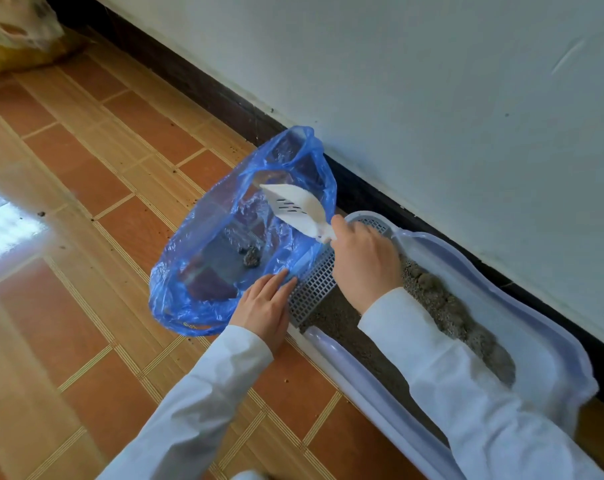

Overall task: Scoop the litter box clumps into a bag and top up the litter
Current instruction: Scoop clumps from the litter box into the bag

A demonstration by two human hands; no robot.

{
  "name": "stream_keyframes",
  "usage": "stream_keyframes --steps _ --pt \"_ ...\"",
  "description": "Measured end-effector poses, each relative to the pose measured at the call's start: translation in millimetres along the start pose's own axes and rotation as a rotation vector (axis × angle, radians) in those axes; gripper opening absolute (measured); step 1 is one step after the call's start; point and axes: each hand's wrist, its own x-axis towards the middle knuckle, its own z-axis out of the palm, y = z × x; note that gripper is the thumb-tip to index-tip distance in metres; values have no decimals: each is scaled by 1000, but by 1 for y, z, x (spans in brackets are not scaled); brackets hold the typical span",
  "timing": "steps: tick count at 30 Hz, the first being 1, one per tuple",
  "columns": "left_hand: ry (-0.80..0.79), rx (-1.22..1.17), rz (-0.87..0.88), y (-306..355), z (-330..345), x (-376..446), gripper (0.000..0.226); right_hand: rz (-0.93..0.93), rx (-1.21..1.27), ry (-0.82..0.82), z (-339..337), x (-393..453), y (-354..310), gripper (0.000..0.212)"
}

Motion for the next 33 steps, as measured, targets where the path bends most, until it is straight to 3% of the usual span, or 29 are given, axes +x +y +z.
stream_keyframes --steps 3,5,11,15,20,24,28,33 --pt "-6 10 -2 1 -1 1 48 237 182 -18 -27 -29 34 11" --pt "6 3 -7 3 -1 2 48 375 212 -92 -42 -56 63 15" --pt "47 13 -15 8 -4 7 45 681 310 -490 -32 -111 117 33" --pt "35 30 -12 4 -1 10 48 678 267 -481 -11 -100 110 35" --pt "40 25 -23 5 2 7 48 655 170 -462 -9 -66 92 16" --pt "62 14 -27 5 3 7 39 609 171 -479 -5 -51 80 19" --pt "61 6 -11 6 2 4 45 621 284 -485 23 -45 69 16" --pt "80 -4 -12 7 3 3 41 696 507 -448 50 -55 74 30"
